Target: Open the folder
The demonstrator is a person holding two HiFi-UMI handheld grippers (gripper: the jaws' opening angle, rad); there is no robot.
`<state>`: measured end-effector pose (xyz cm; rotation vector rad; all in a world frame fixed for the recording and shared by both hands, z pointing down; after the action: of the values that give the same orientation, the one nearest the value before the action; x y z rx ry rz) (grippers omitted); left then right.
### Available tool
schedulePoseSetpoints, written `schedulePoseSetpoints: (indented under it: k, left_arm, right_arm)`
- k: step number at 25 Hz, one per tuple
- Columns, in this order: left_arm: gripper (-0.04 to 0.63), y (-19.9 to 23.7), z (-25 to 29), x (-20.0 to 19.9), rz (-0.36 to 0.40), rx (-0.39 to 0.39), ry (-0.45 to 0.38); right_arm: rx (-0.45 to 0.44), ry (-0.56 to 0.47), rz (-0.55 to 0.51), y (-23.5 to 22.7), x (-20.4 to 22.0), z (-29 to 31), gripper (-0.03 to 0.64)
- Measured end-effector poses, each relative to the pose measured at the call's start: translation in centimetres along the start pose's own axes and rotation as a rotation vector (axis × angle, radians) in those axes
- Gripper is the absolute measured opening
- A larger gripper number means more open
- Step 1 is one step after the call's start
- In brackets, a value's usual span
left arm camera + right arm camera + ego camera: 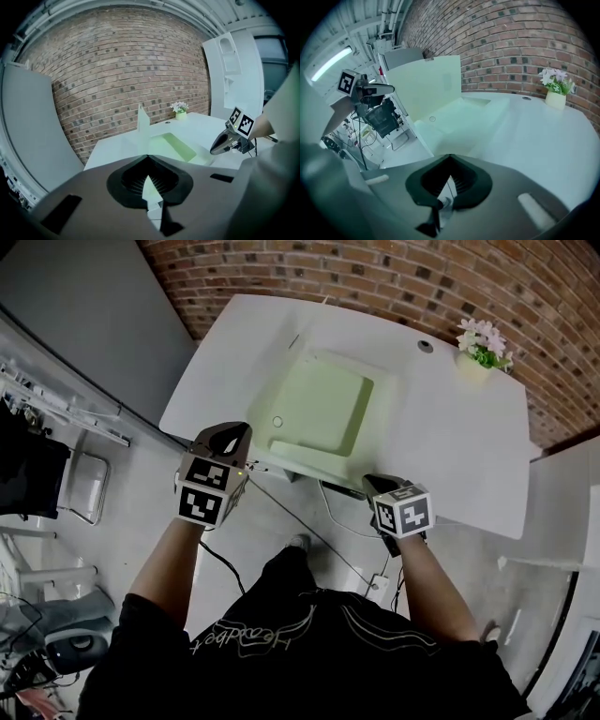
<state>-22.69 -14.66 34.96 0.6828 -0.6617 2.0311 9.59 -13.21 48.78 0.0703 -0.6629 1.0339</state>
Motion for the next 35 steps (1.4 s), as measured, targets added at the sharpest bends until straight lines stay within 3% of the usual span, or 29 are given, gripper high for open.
schedulePoseSetpoints:
  k: [4,12,24,35]
  left_arm:
    - [0.005,1.6,0.0,0.7,-0.064,-0.009,-0.016]
    - [0.005,4.7,0.3,2.8,-0.106,-0.021,-0.009]
    - [0.005,8.2,1.3,4.9,-0.204,0.056,-0.013]
    - [0.005,11.4,2.5,6.9,-0.362,0.162,-0.018]
  right_arm:
    - [0.020,0.014,-0.017,0.4,-0.2,0.1,0.003]
    - [0.053,0.006,-0.004,0.6,0.0,-0.1,0.003]
    - [0.108,-0.032,0.040,0.9,0.5,-0.1,0.003]
    - [0.161,-0.064,0.009,1.3,0.7,0.0,0.003]
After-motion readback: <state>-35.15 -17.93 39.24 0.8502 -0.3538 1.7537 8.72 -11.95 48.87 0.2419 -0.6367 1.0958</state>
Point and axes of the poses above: the fingertips, and each gripper's own axes: z forward along the fingers, y to its left, x out of its underside, the point moved 10 cm from there along -z, backward along the fingers, and after that the axes turned 10 degrees about y, right-handed, at the moved point
